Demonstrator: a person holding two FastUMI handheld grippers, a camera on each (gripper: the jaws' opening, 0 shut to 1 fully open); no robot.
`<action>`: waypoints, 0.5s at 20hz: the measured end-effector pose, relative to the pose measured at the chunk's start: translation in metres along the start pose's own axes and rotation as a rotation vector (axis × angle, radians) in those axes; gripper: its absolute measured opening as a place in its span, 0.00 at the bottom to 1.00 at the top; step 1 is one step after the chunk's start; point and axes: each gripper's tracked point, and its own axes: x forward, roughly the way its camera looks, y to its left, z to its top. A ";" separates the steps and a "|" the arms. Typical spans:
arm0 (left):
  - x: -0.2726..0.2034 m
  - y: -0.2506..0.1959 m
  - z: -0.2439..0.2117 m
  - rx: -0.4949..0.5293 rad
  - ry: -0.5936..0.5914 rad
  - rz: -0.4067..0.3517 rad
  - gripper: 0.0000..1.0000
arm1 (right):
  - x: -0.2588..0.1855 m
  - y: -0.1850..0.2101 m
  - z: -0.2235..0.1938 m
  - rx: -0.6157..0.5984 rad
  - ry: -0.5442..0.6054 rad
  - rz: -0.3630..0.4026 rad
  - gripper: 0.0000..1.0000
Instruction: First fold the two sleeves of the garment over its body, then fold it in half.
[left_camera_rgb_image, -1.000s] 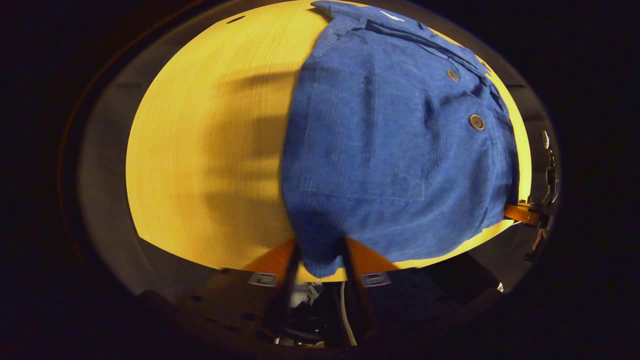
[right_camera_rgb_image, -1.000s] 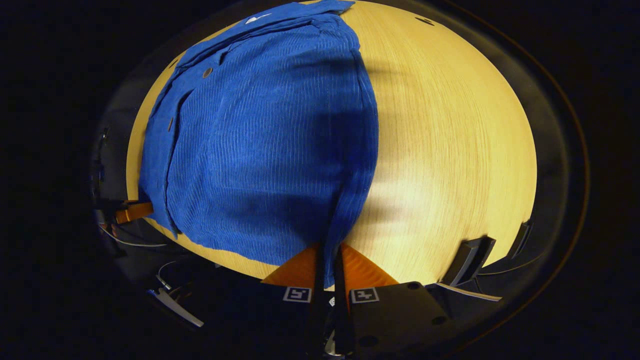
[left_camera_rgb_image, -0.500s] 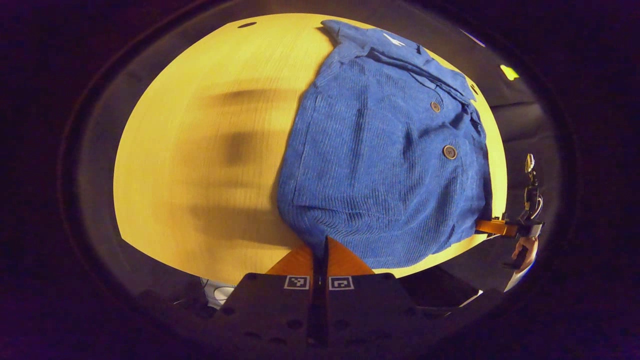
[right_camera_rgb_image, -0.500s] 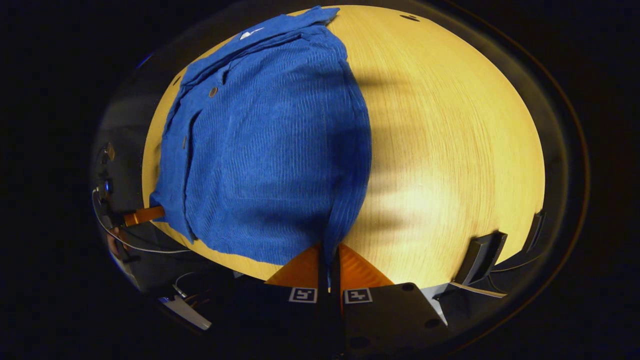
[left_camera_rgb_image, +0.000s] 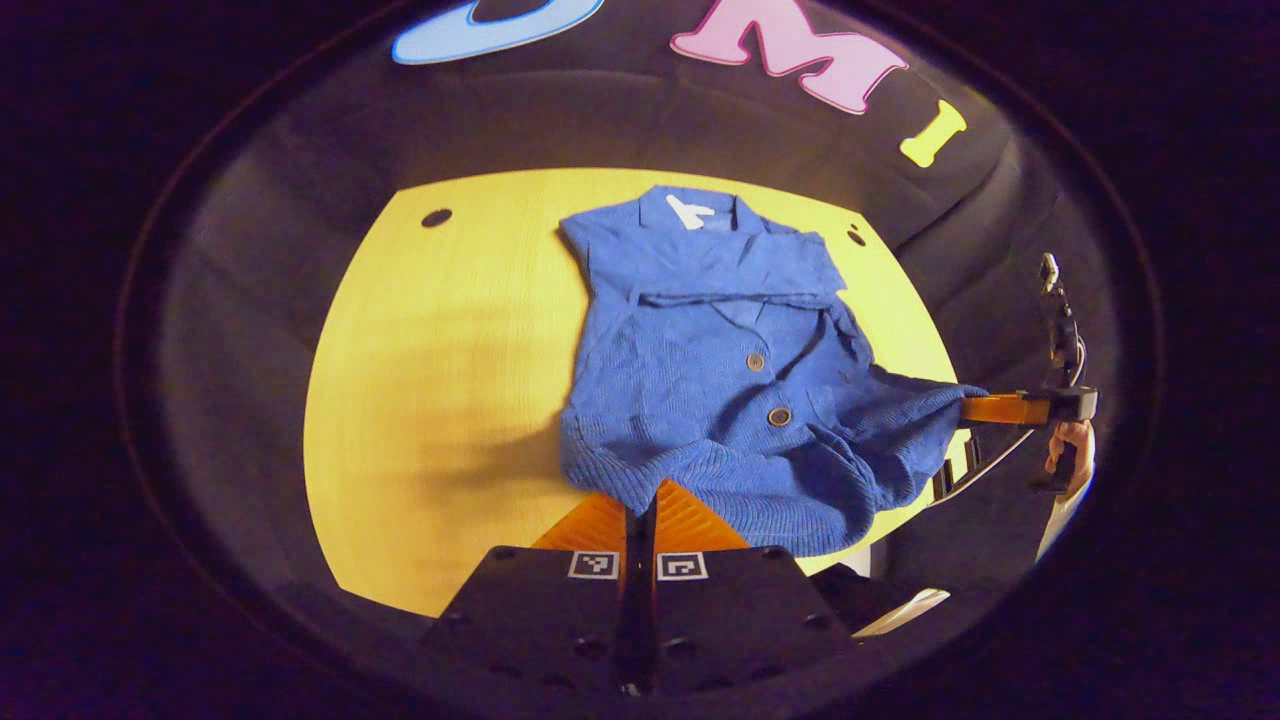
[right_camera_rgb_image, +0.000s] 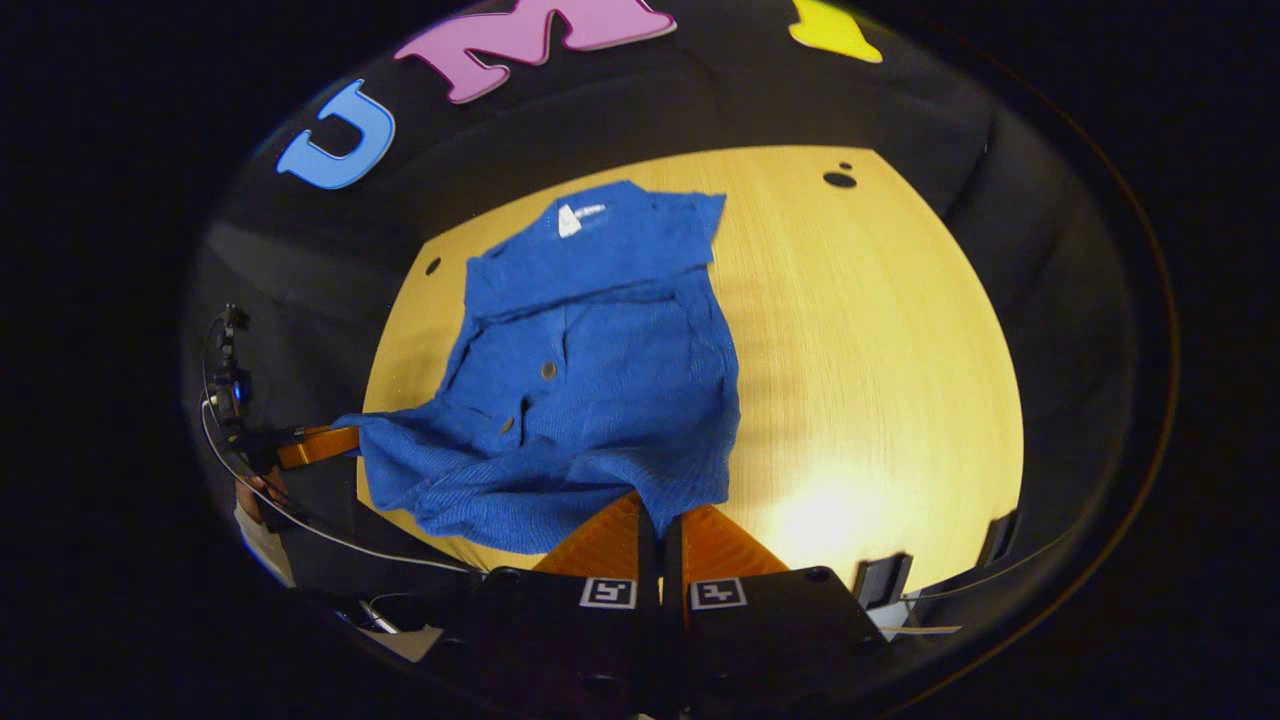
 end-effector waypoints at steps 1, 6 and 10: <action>-0.005 0.004 0.022 0.006 -0.038 0.001 0.00 | -0.003 0.002 0.022 -0.007 -0.044 -0.012 0.05; -0.006 0.023 0.143 -0.064 -0.211 0.011 0.00 | 0.005 0.002 0.147 -0.053 -0.201 -0.062 0.05; 0.036 0.044 0.242 -0.092 -0.297 0.066 0.00 | 0.053 -0.006 0.251 -0.116 -0.311 -0.124 0.05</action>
